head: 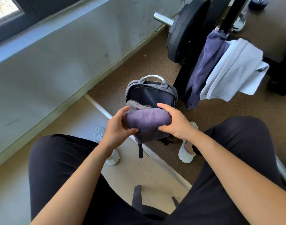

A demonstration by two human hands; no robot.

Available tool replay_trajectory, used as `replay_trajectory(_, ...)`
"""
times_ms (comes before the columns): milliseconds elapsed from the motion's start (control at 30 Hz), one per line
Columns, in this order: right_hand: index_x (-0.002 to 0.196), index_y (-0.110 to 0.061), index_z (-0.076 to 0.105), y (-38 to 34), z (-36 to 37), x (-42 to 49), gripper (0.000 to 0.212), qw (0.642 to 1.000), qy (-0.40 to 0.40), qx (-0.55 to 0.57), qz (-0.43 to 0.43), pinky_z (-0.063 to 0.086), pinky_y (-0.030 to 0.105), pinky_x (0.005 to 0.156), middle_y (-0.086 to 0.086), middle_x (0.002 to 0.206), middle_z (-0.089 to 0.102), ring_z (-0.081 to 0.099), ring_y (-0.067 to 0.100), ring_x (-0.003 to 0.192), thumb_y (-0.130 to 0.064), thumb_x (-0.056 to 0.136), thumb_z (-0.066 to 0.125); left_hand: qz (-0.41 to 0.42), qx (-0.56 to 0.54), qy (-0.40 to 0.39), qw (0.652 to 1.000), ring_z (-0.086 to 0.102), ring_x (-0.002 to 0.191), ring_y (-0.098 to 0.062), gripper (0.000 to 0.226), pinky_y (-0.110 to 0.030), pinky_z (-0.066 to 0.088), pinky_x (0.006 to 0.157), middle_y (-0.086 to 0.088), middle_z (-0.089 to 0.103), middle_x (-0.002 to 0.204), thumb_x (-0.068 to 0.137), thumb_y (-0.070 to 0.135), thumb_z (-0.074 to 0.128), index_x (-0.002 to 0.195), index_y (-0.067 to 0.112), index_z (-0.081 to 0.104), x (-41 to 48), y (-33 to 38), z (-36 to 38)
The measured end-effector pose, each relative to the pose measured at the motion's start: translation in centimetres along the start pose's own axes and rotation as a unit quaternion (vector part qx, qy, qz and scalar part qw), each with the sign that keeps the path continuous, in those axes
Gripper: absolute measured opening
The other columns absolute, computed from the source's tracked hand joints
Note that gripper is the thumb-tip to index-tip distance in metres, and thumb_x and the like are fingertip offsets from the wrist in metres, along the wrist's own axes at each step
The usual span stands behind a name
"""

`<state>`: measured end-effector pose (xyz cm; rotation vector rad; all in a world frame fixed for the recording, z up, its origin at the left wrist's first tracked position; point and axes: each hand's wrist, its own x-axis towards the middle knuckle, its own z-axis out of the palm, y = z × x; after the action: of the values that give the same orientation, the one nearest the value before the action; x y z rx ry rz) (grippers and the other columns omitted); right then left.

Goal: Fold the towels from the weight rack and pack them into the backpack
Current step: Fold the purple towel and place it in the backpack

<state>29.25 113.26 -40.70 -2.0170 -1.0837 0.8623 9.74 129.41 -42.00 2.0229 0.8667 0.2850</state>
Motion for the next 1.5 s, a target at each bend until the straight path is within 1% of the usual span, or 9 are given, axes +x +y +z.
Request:
replay_trajectory(100,0.142,-0.023,0.056,0.0,0.4,0.0,0.073,0.998,0.019,-0.054,0.001,0.043,0.027,0.1,0.001,0.136,0.063,0.057,0.018,0.124,-0.012,0.075,0.081,0.028,0.084,-0.011,0.996,0.068,0.097,-0.014,0.06,-0.037,0.057,0.09,0.006,0.074,0.108,0.07,0.017,0.089,0.126,0.025,0.069,-0.2,0.1,0.1)
replay_trajectory(233,0.101,-0.025,0.077,-0.1,0.5,0.1,0.027,0.993,0.043,-0.108,0.003,0.055,0.035,0.085,-0.007,0.094,0.074,0.065,0.012,0.089,-0.022,0.075,0.083,0.022,0.092,0.009,0.996,0.066,0.081,-0.014,0.03,-0.037,0.056,0.076,0.009,0.073,0.084,0.071,0.014,0.08,0.098,0.028,0.075,-0.3,0.4,0.2)
replay_trajectory(400,0.09,-0.013,0.075,-0.4,-0.3,0.1,0.027,0.999,0.045,-0.003,0.013,0.051,0.04,0.078,0.011,0.095,0.068,0.064,0.018,0.093,-0.031,0.074,0.087,-0.049,-0.109,-0.022,0.993,0.065,0.089,-0.021,0.015,-0.042,0.053,0.08,-0.007,0.069,0.091,0.067,0.034,0.073,0.08,0.028,0.071,0.3,0.4,-0.2)
replay_trajectory(500,0.104,-0.004,0.074,-1.5,-0.7,-0.3,0.023,0.962,0.011,0.262,0.083,0.056,0.04,0.083,0.016,0.105,0.076,0.072,0.023,0.098,-0.02,0.087,0.077,-0.12,-0.271,-0.083,0.951,0.063,0.086,-0.014,0.013,-0.035,0.047,0.086,-0.001,0.07,0.089,0.084,0.036,0.068,0.086,0.027,0.077,0.0,1.2,-0.2)
replay_trajectory(633,0.111,-0.008,0.073,-2.5,-0.5,-0.5,0.035,0.905,0.014,0.374,0.2,0.058,0.029,0.072,0.008,0.103,0.077,0.075,0.02,0.094,-0.039,0.095,0.066,-0.194,-0.329,-0.173,0.908,0.066,0.086,-0.019,0.049,-0.032,0.053,0.08,-0.007,0.068,0.096,0.088,0.06,0.055,0.112,0.02,0.07,-0.3,1.9,-0.1)
replay_trajectory(767,0.11,-0.007,0.071,-2.7,-0.2,-0.5,0.034,0.884,0.044,0.403,0.231,0.056,0.02,0.057,0.007,0.099,0.076,0.074,0.013,0.077,-0.038,0.098,0.062,-0.222,-0.328,-0.202,0.896,0.071,0.105,-0.023,0.058,-0.043,0.054,0.095,-0.005,0.074,0.118,0.084,0.052,0.068,0.132,0.02,0.063,-0.7,1.9,0.5)
replay_trajectory(1000,0.132,-0.005,0.061,-2.8,-0.3,-0.6,0.042,0.853,-0.035,0.491,0.17,0.054,0.036,0.094,0.014,0.128,0.069,0.066,0.027,0.12,-0.027,0.097,0.062,-0.223,-0.4,-0.138,0.878,0.074,0.09,-0.022,0.022,-0.031,0.061,0.076,-0.013,0.075,0.104,0.092,0.005,0.068,0.114,0.005,0.066,-0.8,2.4,0.5)
replay_trajectory(1133,0.128,-0.014,0.064,-2.8,-0.4,-0.9,0.038,0.844,-0.141,0.493,0.156,0.055,0.036,0.096,0.008,0.128,0.07,0.067,0.023,0.118,-0.026,0.093,0.062,-0.202,-0.488,-0.136,0.838,0.068,0.097,-0.029,0.05,-0.038,0.058,0.083,-0.019,0.068,0.111,0.077,0.009,0.065,0.126,0.001,0.06,0.0,1.9,-0.5)
replay_trajectory(1500,0.127,-0.008,0.062,-2.1,0.3,-0.3,0.032,0.894,-0.072,0.421,0.137,0.059,0.031,0.088,0.011,0.121,0.073,0.07,0.024,0.112,-0.006,0.095,0.063,-0.103,-0.425,-0.119,0.891,0.067,0.11,-0.03,0.046,-0.038,0.059,0.092,-0.016,0.07,0.124,0.087,0.003,0.065,0.131,0.014,0.06,0.2,0.9,-0.6)
